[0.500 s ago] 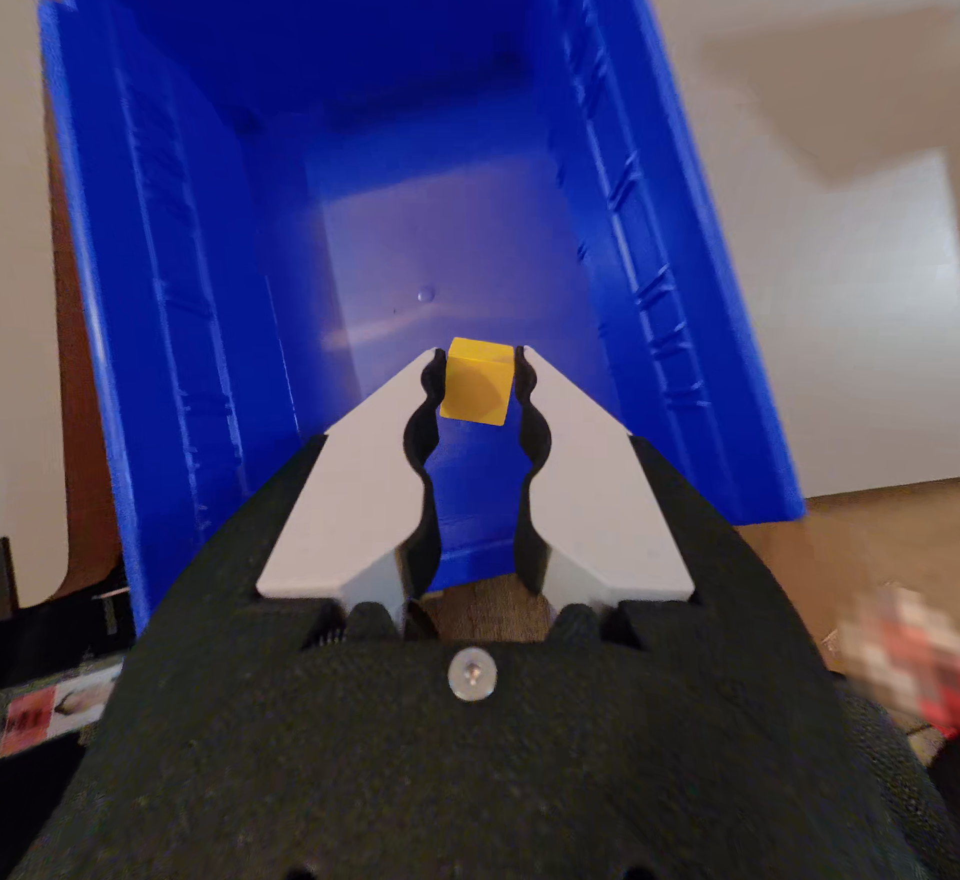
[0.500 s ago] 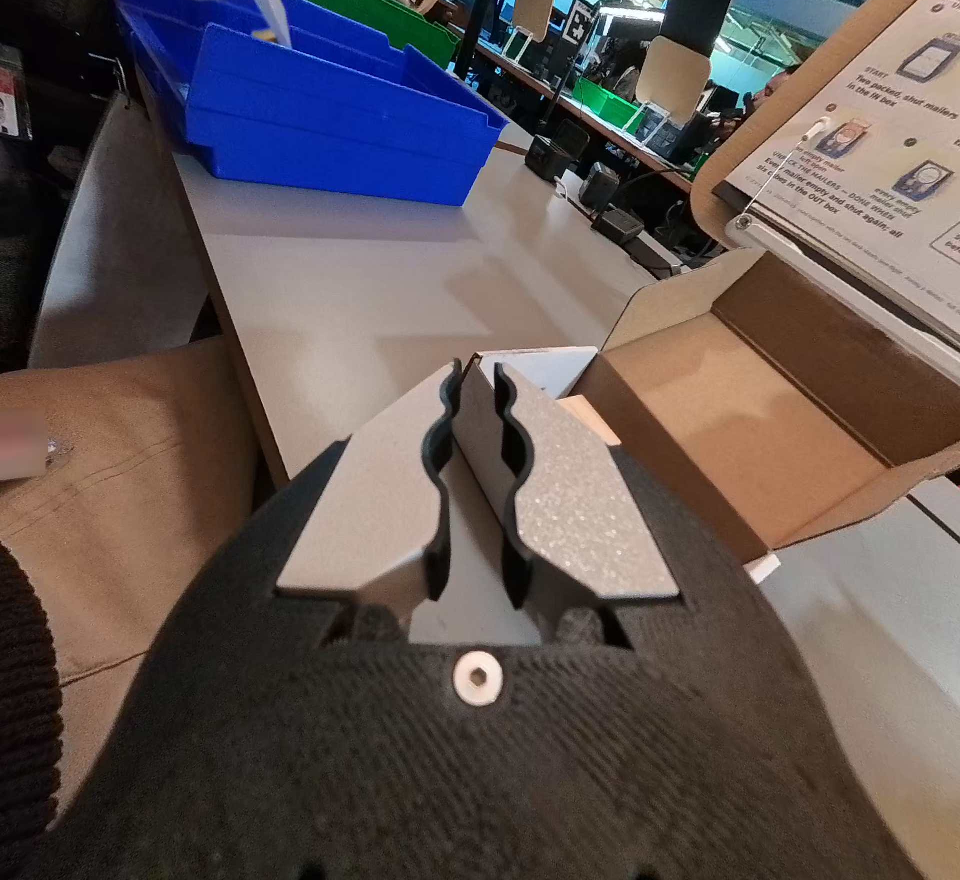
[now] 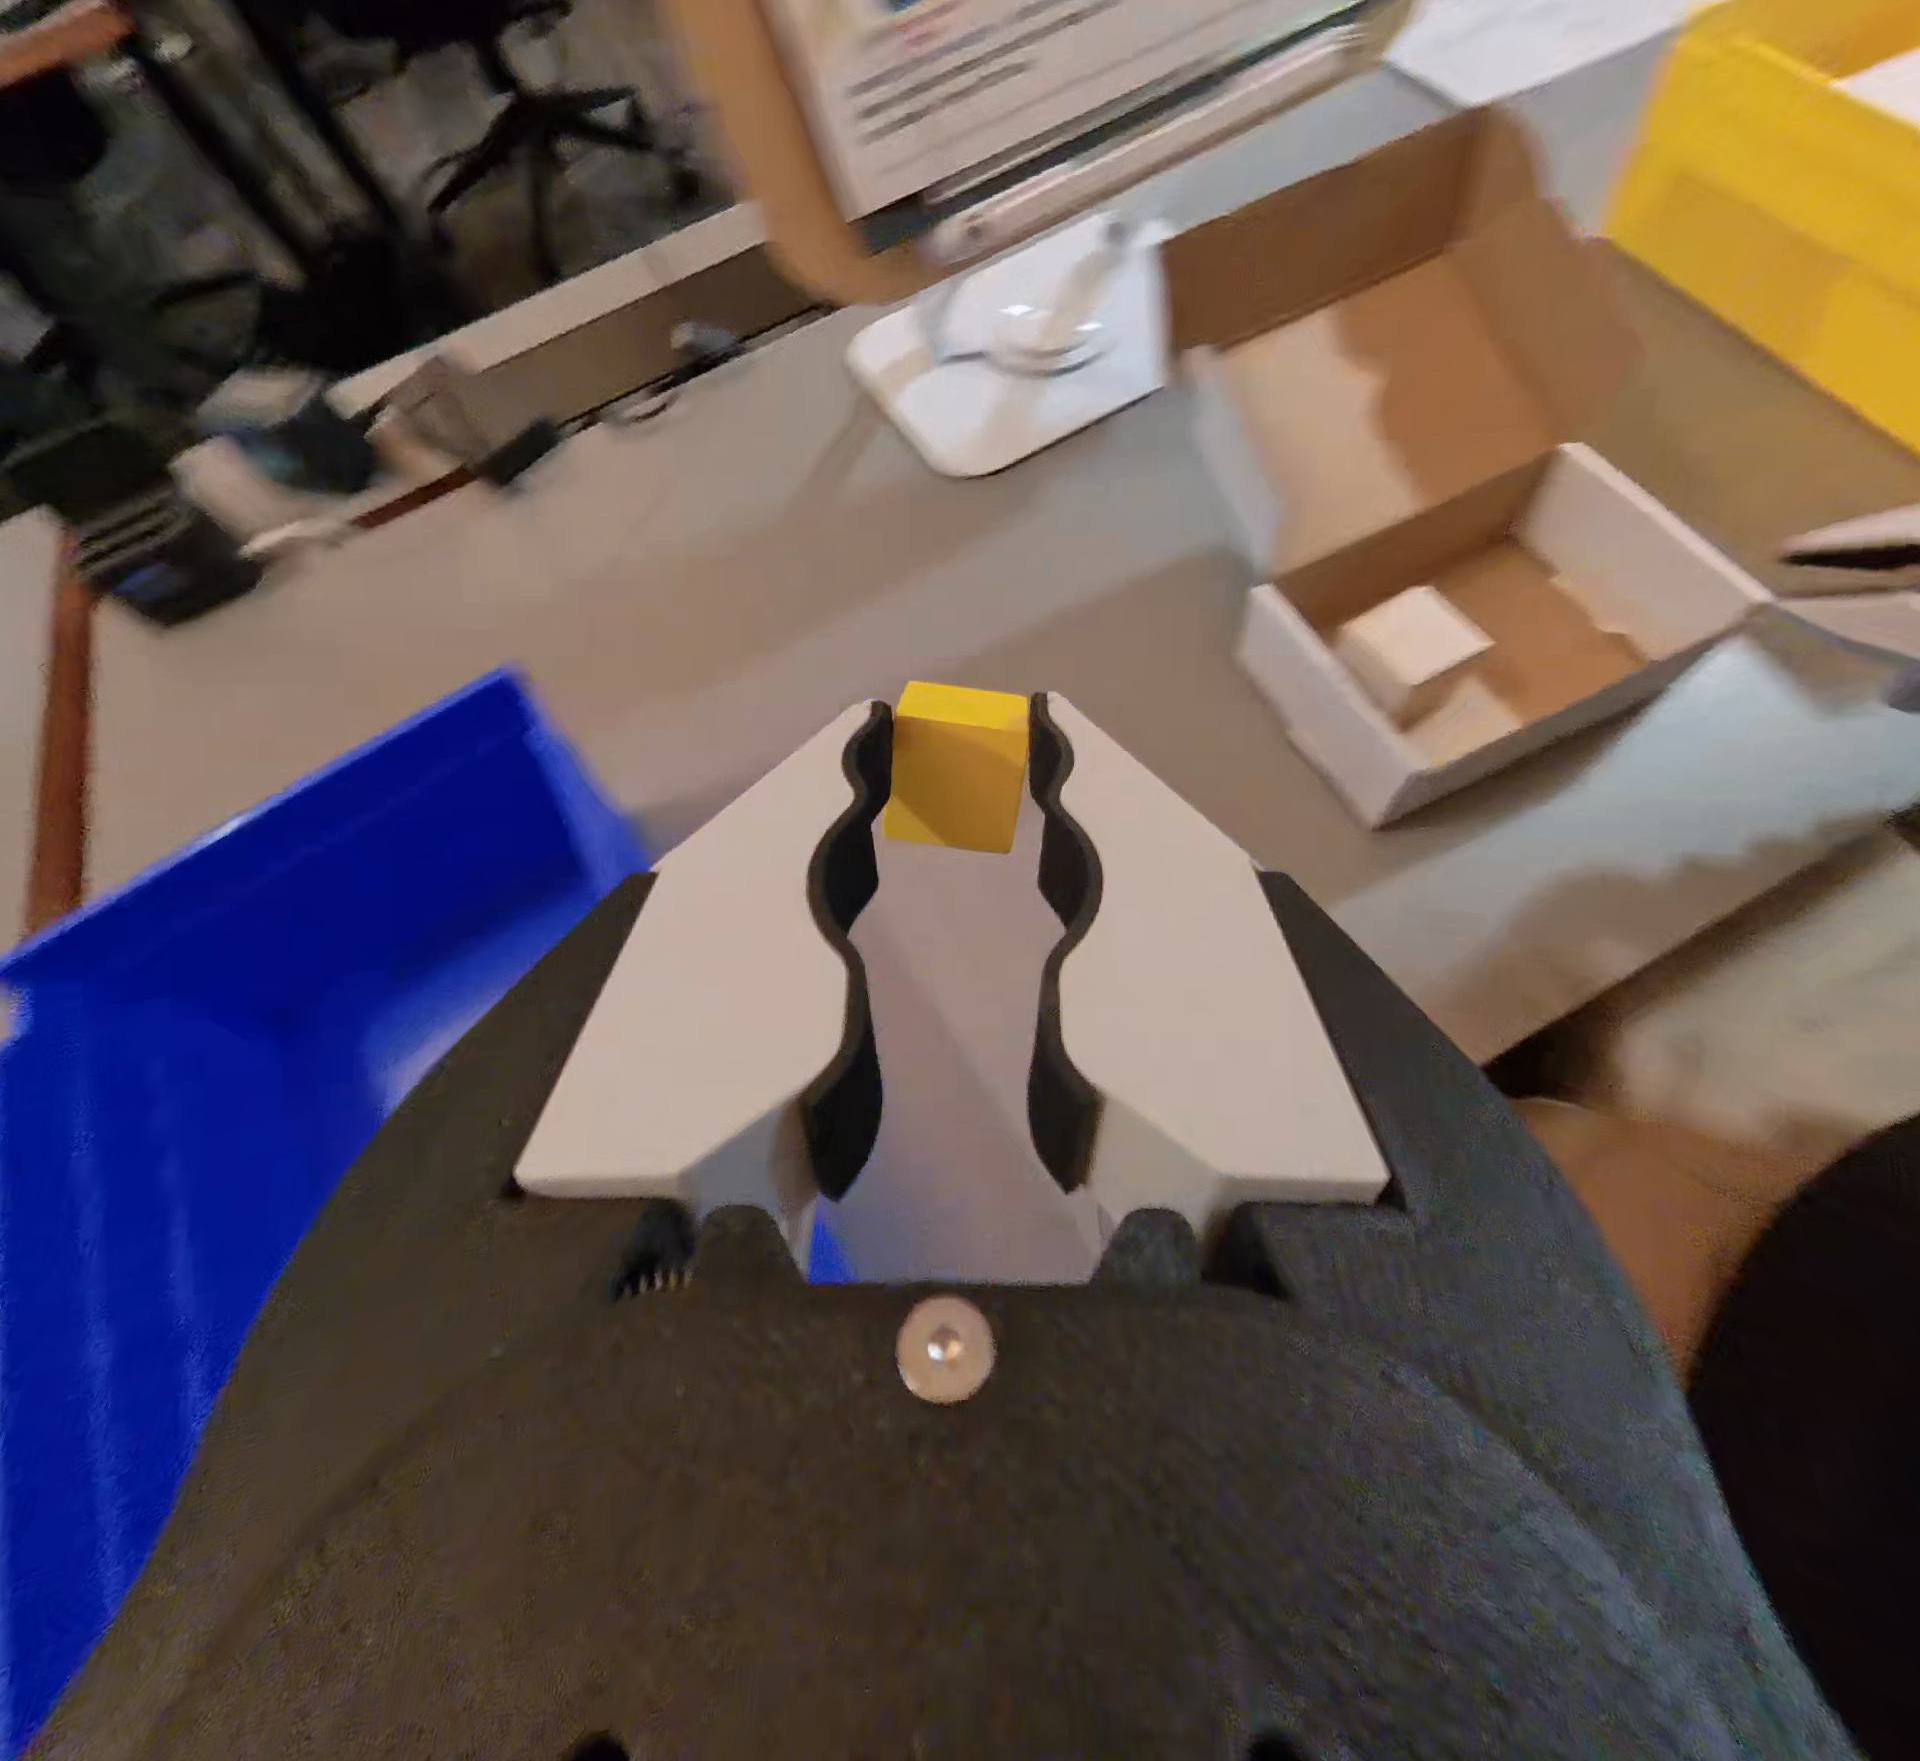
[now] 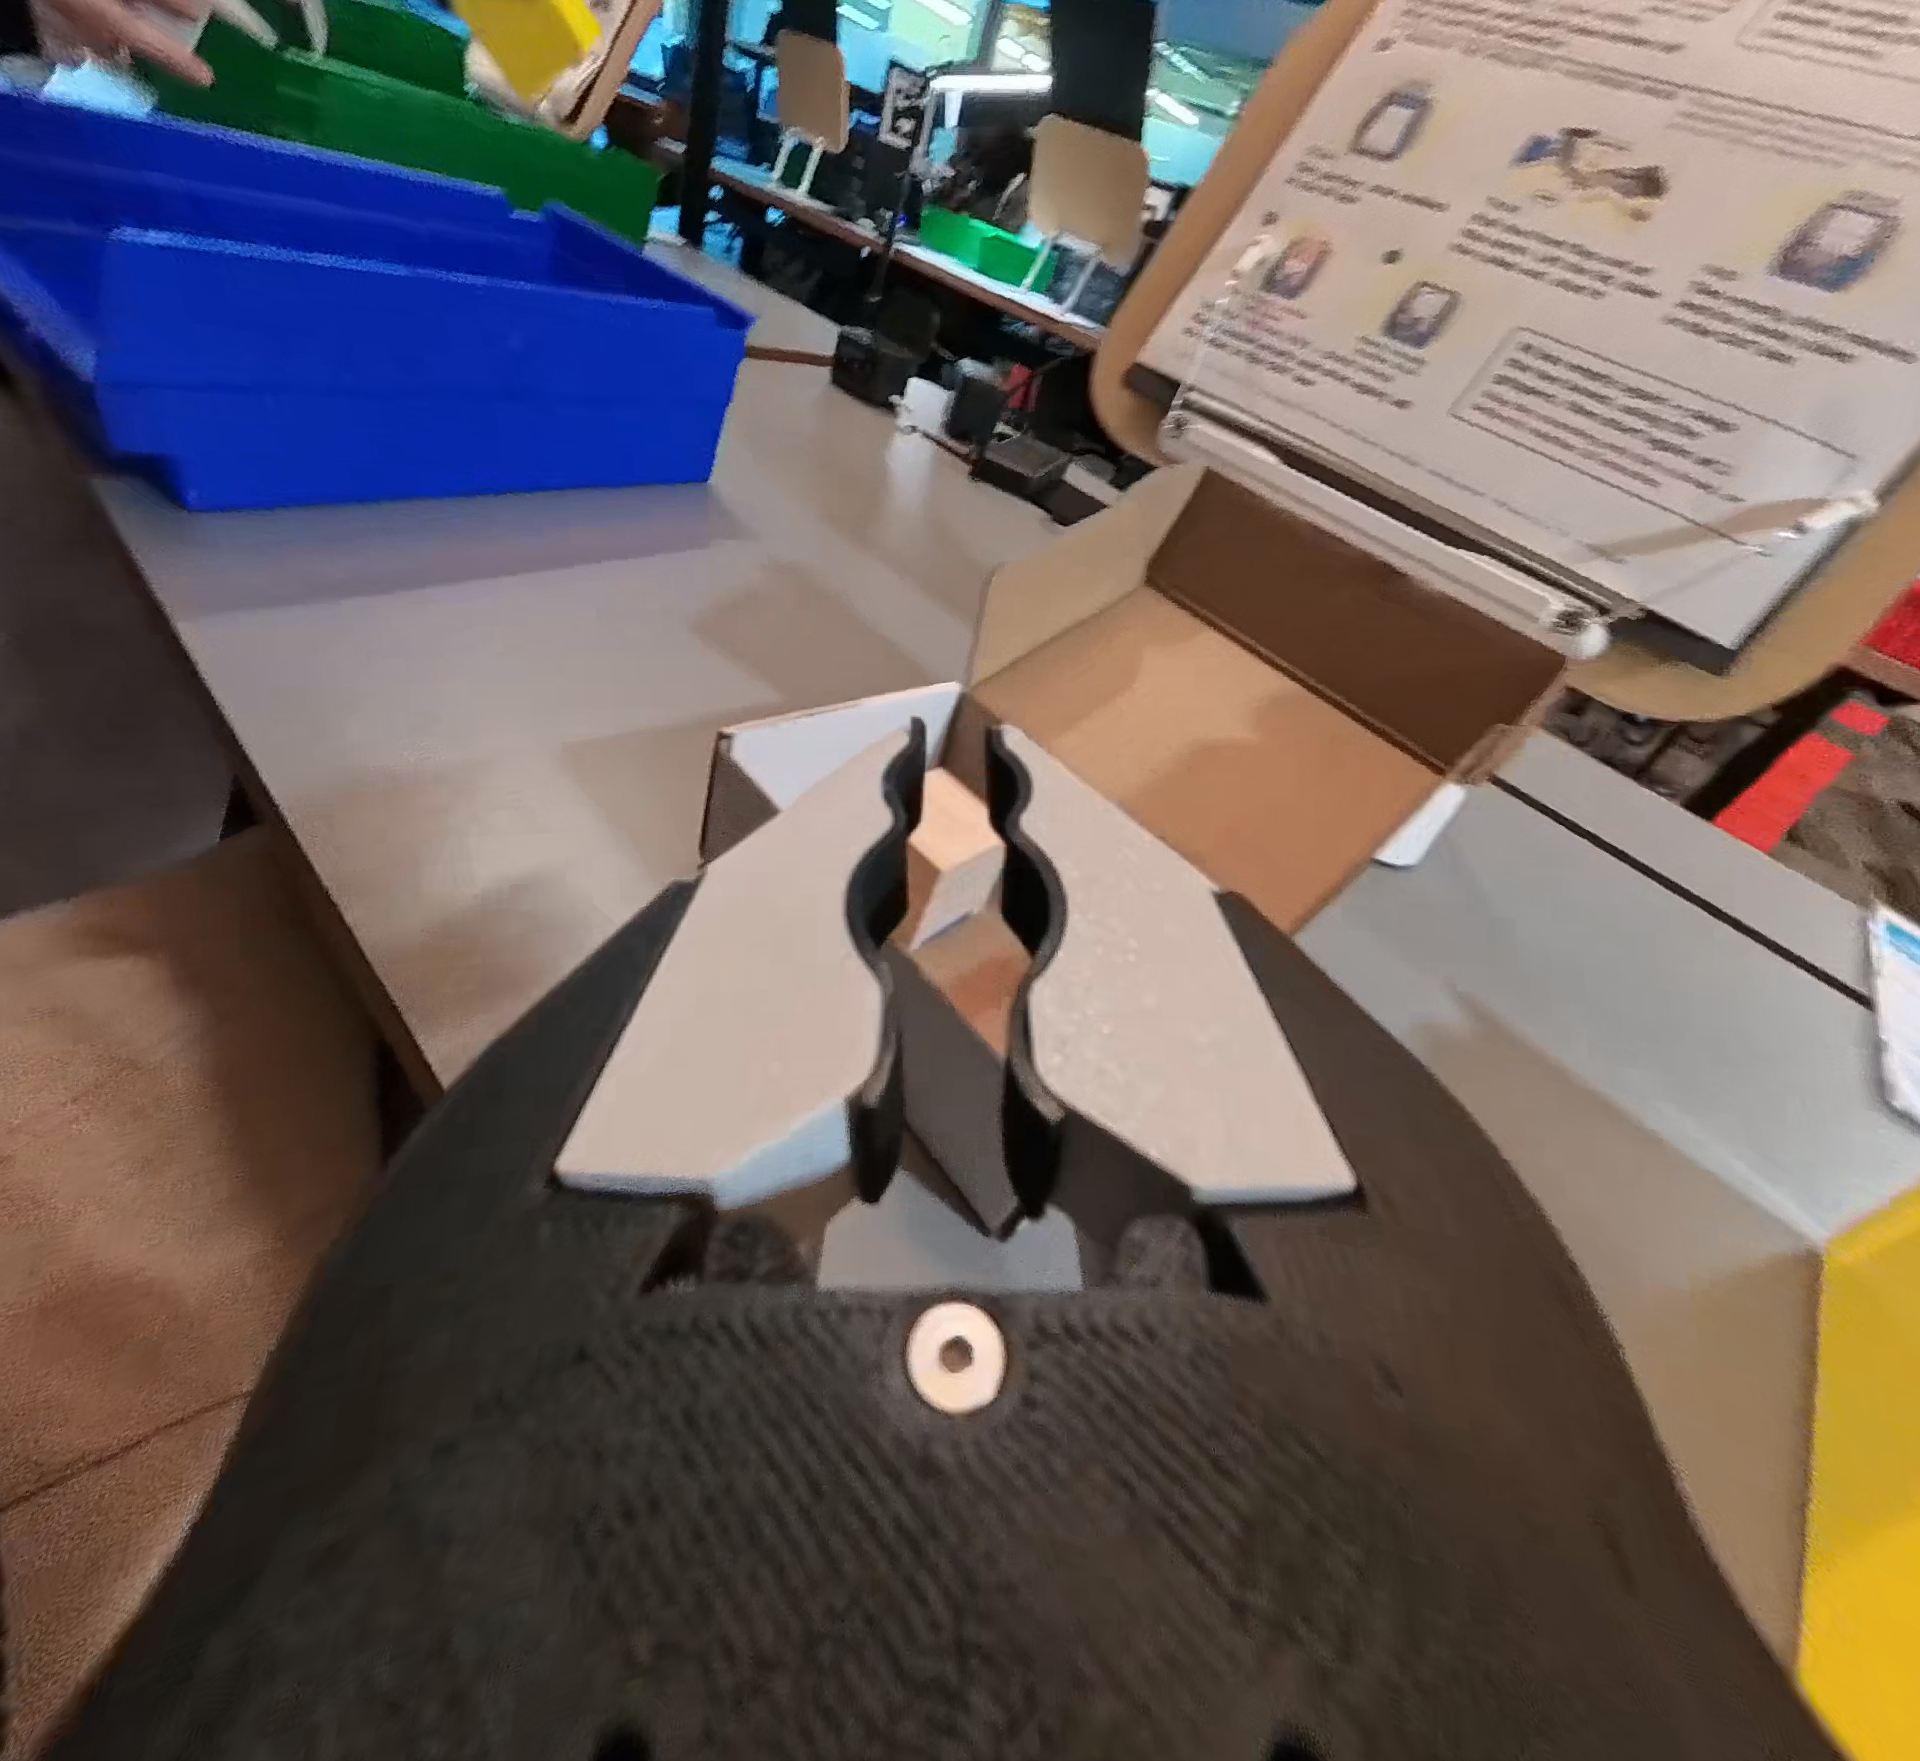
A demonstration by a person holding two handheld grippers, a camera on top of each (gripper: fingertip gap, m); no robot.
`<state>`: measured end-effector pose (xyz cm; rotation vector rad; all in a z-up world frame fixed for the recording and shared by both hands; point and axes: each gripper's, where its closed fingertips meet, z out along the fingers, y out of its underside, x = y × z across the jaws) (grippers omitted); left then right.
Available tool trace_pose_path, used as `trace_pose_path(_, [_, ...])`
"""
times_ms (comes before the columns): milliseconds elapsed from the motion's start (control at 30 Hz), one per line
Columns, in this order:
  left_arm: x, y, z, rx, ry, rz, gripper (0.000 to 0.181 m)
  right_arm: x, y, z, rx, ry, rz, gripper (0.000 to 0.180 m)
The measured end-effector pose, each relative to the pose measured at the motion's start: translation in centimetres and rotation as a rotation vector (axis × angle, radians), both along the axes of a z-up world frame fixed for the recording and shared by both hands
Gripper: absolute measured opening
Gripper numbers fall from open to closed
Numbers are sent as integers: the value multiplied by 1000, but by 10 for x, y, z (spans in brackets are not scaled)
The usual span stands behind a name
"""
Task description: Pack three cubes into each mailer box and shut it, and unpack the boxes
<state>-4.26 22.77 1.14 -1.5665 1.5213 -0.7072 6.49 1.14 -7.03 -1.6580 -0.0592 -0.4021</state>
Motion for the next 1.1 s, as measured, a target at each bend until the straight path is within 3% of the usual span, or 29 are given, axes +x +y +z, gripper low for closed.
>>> trace_pose_path(33, [15,-22,-2,10,8,-60,27,4,-6,4,19,17,-16,10])
trace_pose_path(167, [72,-107,-40,64,128,-297,27,15,-29,6,36,50,-61,10])
trace_pose_path(333, [132,-180,-111,55,346,-542,27,14,-50,6,42,62,-78,10])
trace_pose_path(467, [160,-198,-153,137,527,-614,27,12,-52,5,38,61,-74,10])
trace_pose_path(600, [171,-201,-172,184,616,-636,27,13,-56,3,27,47,-85,10])
trace_pose_path(667, [173,-200,-175,195,620,-631,27,14,-59,4,35,54,-94,10])
trace_pose_path(733, [172,-198,-172,200,597,-621,38,16,-62,4,39,67,-103,10])
trace_pose_path(800, [167,-195,-159,197,545,-605,48,17,-64,4,43,75,-112,10])
trace_pose_path(900, [148,-183,-127,174,437,-562,48,17,-68,4,42,73,-126,10])
trace_pose_path(1000, [109,-150,-92,161,347,-487,49,16,-69,3,40,73,-132,10])
trace_pose_path(1100, [50,-87,-62,186,329,-335,50,13,-69,1,34,78,-130,10])
